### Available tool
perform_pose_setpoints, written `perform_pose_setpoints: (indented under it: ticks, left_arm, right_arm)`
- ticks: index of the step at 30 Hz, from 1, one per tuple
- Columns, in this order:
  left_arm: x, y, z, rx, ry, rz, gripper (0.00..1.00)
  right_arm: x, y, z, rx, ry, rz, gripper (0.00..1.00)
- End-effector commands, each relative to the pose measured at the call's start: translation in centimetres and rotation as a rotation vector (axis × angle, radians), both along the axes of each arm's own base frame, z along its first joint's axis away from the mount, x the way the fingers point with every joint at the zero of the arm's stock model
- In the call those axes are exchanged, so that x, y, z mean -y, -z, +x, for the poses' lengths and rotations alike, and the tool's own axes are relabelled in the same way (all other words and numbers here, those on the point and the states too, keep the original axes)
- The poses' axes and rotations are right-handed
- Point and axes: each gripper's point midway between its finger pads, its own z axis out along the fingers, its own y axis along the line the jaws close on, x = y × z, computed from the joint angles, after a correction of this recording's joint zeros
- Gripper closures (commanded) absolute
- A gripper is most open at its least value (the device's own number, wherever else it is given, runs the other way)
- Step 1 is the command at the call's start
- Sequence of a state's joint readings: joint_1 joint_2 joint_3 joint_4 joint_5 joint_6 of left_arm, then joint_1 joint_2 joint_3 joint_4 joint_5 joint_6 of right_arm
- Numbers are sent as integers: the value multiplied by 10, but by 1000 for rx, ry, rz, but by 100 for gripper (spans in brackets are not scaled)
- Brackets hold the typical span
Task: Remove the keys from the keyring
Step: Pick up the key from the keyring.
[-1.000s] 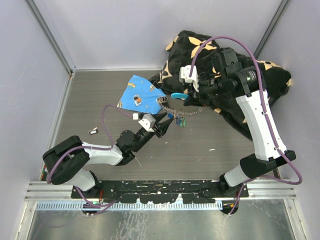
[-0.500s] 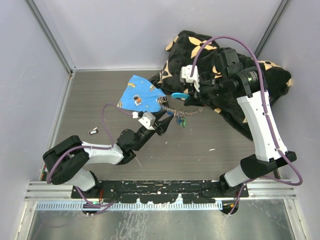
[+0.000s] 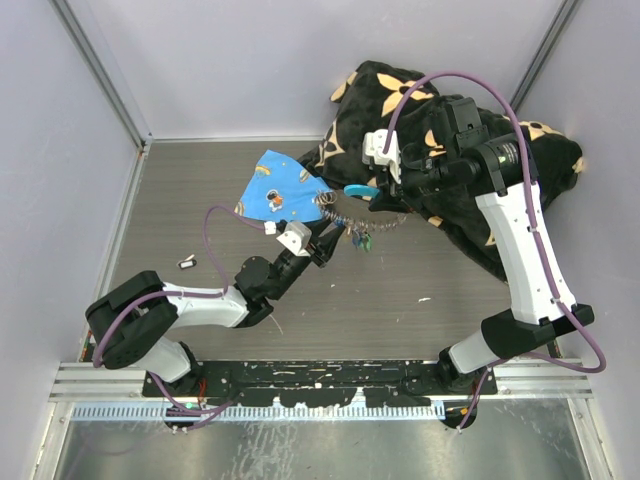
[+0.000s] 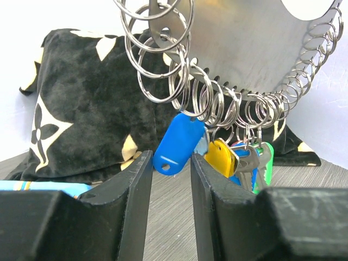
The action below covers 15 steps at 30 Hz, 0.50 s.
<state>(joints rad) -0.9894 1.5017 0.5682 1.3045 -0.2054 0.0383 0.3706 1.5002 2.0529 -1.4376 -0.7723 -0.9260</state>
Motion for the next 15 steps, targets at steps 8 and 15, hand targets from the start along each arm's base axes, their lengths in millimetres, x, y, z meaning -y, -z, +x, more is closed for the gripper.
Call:
perform_pose_setpoints:
  ticks: [8, 15]
  left_arm:
    - [3, -18, -4, 41, 21, -48, 56]
    - [9, -12, -10, 45, 65, -32, 51]
  right_arm:
    - [-1, -31, -12, 86, -24, 79, 99]
    - [0, -32, -13, 86, -26, 86, 99]
